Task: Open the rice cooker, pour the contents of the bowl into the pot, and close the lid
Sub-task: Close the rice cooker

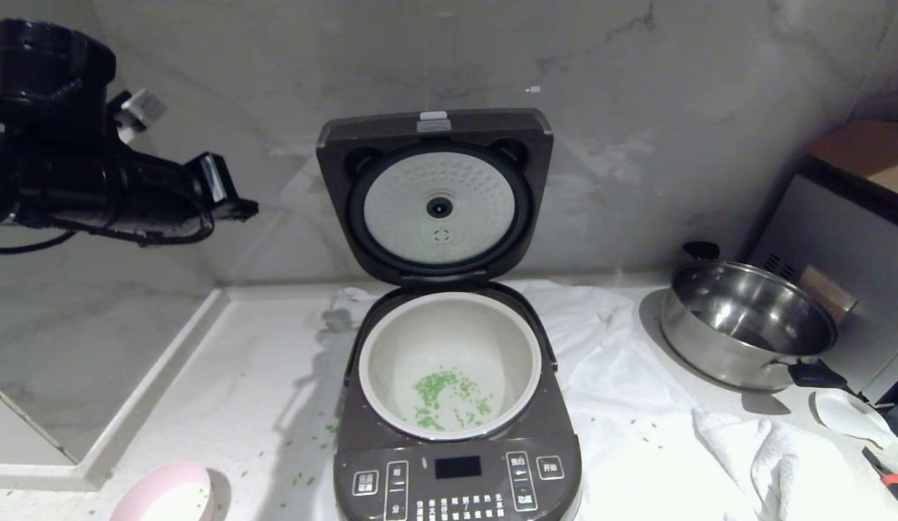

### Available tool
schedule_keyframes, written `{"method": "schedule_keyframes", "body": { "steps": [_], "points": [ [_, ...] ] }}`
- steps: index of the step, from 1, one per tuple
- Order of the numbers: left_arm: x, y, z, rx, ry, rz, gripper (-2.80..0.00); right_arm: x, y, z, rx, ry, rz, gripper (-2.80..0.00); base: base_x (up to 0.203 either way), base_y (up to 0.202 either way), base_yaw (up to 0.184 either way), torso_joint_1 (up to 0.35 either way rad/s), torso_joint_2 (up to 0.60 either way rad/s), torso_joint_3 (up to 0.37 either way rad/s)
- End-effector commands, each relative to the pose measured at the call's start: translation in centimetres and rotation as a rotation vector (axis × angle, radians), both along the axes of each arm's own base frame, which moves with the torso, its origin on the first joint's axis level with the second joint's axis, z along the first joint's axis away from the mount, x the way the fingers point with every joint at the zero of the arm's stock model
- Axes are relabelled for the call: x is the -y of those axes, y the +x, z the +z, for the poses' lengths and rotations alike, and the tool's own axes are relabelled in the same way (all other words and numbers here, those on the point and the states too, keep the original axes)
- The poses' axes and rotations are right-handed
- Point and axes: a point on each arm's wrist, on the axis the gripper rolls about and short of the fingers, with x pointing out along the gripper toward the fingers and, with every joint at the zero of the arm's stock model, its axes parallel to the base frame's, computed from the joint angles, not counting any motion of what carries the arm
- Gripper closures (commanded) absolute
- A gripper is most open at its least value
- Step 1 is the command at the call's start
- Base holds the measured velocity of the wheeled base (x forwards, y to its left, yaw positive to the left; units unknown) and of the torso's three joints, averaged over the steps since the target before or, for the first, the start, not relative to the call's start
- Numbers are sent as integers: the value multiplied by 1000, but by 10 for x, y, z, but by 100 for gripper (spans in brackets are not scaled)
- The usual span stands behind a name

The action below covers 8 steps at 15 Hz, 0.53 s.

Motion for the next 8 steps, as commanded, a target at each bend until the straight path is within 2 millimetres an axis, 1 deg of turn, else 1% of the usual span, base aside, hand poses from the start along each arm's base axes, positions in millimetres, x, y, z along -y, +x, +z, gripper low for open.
{"method": "schedule_keyframes", "body": {
  "steps": [1,2,3,4,7,8],
  "points": [
    [7,-9,42,176,-64,19,0,0,0,0,0,0,1,0,0,0,0,0,0,0],
    [12,-8,55,244,-84,68,0,0,0,0,0,0,1,0,0,0,0,0,0,0],
    [25,-8,66,299,-117,93,0,0,0,0,0,1,0,0,0,0,0,0,0,0],
    [40,-11,73,332,-153,87,0,0,0,0,-1,0,0,0,0,0,0,0,0,0],
    [84,-20,81,395,-220,25,0,0,0,0,0,1,0,0,0,0,0,0,0,0],
    [97,-18,82,408,-228,34,0,0,0,0,-2,6,0,0,0,0,0,0,0,0]
  ]
}}
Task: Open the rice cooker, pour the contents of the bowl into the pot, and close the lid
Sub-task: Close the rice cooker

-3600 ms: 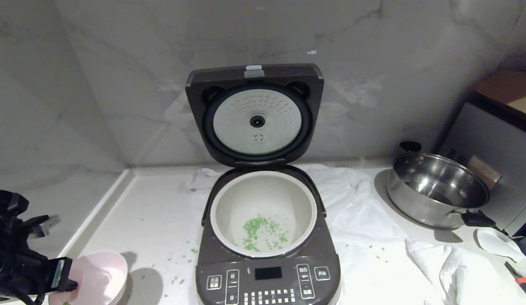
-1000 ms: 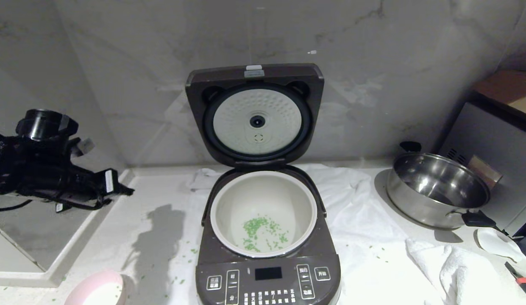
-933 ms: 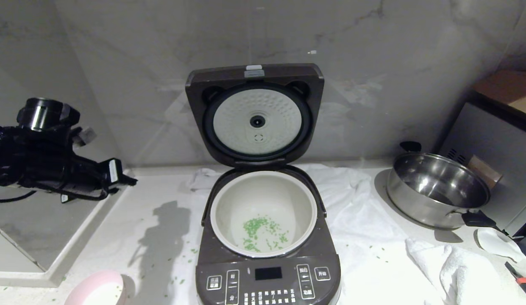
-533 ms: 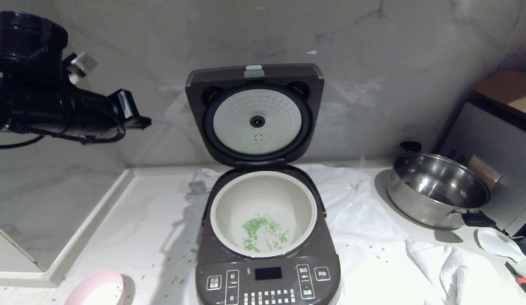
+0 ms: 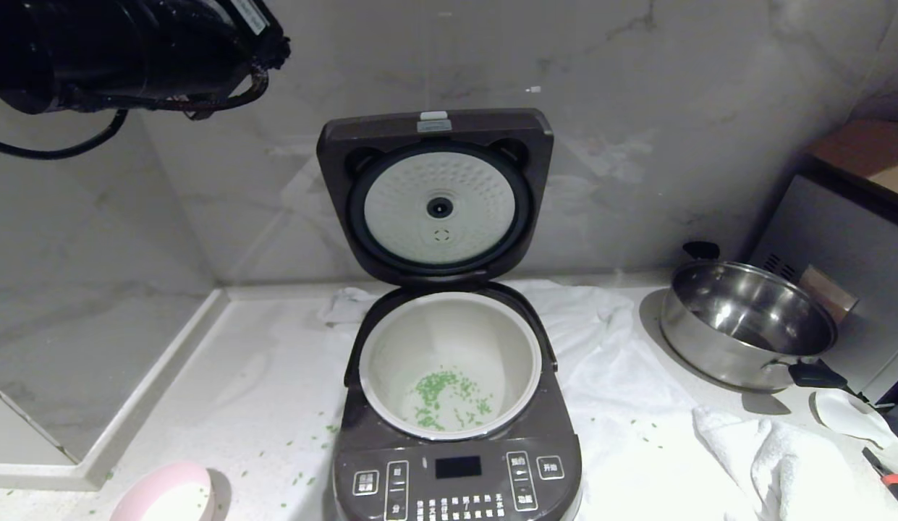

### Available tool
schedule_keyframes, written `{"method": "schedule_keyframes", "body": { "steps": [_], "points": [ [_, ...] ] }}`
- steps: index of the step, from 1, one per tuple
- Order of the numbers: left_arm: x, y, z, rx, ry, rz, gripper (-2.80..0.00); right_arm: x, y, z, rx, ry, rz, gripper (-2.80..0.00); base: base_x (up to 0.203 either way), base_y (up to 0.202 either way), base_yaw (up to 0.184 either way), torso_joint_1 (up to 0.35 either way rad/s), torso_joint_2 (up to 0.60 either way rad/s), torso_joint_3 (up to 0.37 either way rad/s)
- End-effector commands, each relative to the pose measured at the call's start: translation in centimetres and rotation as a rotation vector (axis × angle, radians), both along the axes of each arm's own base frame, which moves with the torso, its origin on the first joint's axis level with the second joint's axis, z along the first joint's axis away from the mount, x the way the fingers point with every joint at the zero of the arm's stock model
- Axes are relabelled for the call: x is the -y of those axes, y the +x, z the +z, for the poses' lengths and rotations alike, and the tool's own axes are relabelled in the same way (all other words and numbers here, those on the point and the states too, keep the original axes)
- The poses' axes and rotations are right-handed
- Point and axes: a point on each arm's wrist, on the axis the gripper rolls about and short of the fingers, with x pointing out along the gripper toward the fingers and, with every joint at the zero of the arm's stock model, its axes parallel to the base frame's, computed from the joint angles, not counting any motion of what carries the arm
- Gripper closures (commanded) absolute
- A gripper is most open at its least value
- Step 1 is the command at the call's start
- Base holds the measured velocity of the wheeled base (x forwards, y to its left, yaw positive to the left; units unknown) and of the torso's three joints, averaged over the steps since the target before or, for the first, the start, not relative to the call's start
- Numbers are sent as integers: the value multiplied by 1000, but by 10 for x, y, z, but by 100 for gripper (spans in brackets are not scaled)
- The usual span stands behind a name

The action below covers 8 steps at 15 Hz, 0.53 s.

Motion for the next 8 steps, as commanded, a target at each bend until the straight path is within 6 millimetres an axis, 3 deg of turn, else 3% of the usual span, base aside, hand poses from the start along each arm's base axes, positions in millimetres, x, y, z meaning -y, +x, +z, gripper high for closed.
{"method": "schedule_keyframes", "body": {
  "steps": [1,4,8],
  "points": [
    [39,5,-5,-3,-10,13,0,0,0,0,-1,4,0,0,0,0,0,0,0,0],
    [83,16,-19,-23,-4,94,0,0,0,0,-2,9,-1,0,0,0,0,0,0,0],
    [103,30,-38,-51,70,131,0,0,0,0,0,10,-1,0,0,0,0,0,0,0]
  ]
}}
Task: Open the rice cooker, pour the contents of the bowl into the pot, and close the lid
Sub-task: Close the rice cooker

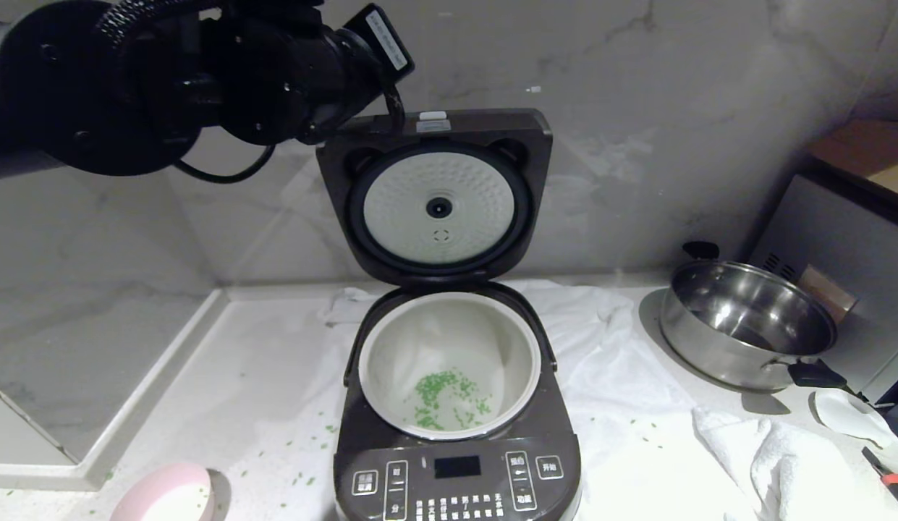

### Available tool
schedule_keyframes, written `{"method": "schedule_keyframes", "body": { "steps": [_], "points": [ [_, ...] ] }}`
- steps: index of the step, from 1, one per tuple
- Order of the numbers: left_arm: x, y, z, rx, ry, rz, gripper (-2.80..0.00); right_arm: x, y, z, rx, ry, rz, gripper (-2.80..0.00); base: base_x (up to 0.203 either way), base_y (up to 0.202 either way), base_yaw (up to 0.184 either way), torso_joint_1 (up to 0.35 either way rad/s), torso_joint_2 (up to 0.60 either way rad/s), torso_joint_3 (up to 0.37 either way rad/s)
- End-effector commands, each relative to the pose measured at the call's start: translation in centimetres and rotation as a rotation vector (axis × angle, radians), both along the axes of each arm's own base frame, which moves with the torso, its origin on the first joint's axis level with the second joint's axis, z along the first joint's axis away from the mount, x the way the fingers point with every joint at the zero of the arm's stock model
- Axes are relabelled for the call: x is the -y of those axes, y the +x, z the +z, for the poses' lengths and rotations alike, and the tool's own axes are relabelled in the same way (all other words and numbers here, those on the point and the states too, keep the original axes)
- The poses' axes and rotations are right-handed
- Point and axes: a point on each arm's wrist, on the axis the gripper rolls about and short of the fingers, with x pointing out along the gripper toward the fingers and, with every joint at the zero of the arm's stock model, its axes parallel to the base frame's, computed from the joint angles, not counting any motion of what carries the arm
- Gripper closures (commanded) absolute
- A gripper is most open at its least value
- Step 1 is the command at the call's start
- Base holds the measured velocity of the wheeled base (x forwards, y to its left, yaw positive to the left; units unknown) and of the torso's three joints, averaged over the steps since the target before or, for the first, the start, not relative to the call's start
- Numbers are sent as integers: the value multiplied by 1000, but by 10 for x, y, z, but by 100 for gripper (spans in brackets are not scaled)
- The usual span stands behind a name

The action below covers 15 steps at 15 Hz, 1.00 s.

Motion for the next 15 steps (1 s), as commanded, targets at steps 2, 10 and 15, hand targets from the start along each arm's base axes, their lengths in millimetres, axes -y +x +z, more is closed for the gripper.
{"method": "schedule_keyframes", "body": {
  "steps": [2,10,15],
  "points": [
    [15,27,-24,-26,37,79,0,0,0,0,-1,-1,1,0,0,0,0,0,0,0],
    [9,16,-15,8,64,111,0,0,0,0,0,5,-1,0,0,0,0,0,0,0],
    [-11,-29,-23,-60,124,1,0,0,0,1,6,-22,1,0,0,0,0,0,0,0]
  ]
}}
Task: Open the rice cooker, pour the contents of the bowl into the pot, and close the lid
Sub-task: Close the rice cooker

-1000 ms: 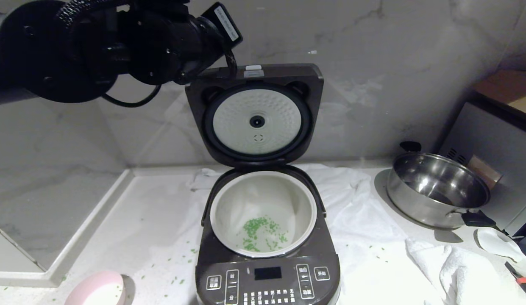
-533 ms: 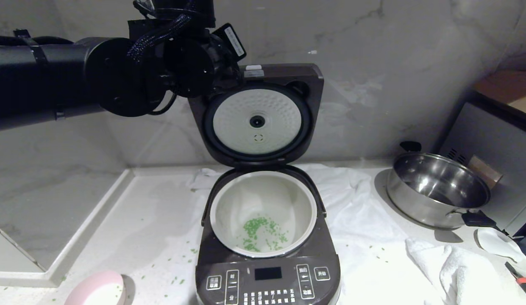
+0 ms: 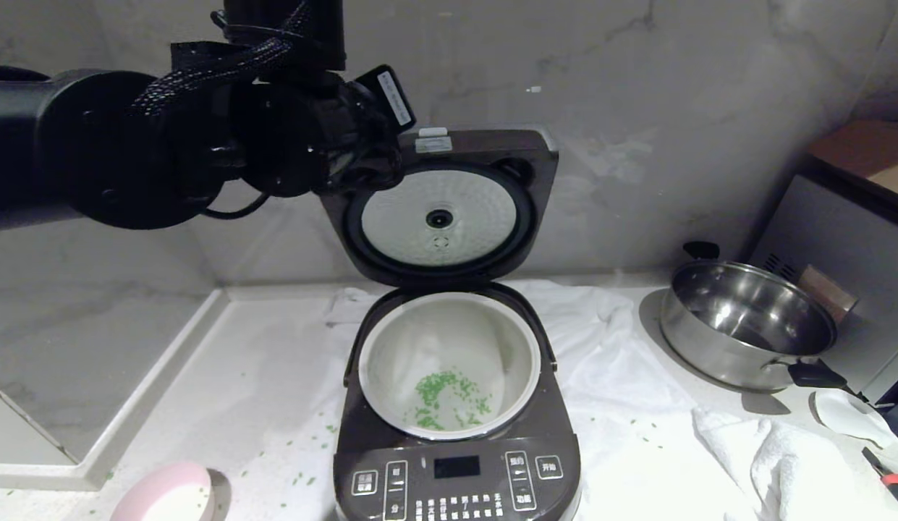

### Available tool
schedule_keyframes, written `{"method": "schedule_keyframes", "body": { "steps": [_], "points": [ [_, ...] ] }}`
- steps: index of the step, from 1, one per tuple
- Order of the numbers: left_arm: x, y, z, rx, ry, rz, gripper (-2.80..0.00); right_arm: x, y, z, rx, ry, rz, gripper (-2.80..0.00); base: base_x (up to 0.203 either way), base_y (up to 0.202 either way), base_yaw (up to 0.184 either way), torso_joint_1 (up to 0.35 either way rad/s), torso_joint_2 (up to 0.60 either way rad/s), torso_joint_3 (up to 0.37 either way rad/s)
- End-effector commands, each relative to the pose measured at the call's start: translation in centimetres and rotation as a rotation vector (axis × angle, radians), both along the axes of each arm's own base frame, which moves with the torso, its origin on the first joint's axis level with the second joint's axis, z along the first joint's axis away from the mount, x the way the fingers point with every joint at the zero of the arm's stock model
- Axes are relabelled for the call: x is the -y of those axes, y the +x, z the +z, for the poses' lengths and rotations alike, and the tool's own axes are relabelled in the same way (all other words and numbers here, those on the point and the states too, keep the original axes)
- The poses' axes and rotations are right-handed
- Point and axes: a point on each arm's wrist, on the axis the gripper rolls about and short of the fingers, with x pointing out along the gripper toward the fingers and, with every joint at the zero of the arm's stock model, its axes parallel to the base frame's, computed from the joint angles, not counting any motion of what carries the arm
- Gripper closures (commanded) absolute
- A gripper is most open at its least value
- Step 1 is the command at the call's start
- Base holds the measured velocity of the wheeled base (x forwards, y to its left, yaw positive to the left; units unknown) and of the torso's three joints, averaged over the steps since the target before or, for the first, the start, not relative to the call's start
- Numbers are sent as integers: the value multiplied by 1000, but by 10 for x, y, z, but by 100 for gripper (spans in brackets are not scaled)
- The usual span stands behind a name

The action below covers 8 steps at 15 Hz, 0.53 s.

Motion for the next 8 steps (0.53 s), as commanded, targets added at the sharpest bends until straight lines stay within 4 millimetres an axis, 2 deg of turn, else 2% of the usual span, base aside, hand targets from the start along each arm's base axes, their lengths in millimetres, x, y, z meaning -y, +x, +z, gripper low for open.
{"method": "schedule_keyframes", "body": {
  "steps": [1,4,6,8],
  "points": [
    [-20,-33,8,0,-9,-54,0,0,-1,3,15,-33,14,0,0,0,0,0,0,0],
    [-34,-57,-2,-31,13,-96,0,-2,-6,49,69,30,72,0,0,0,0,0,0,0],
    [-45,-69,-8,-46,24,-100,0,-2,7,90,21,81,92,0,0,0,0,0,0,0],
    [-55,-81,-15,-62,35,-125,0,-3,31,135,-18,110,117,0,0,0,0,0,0,0]
  ]
}}
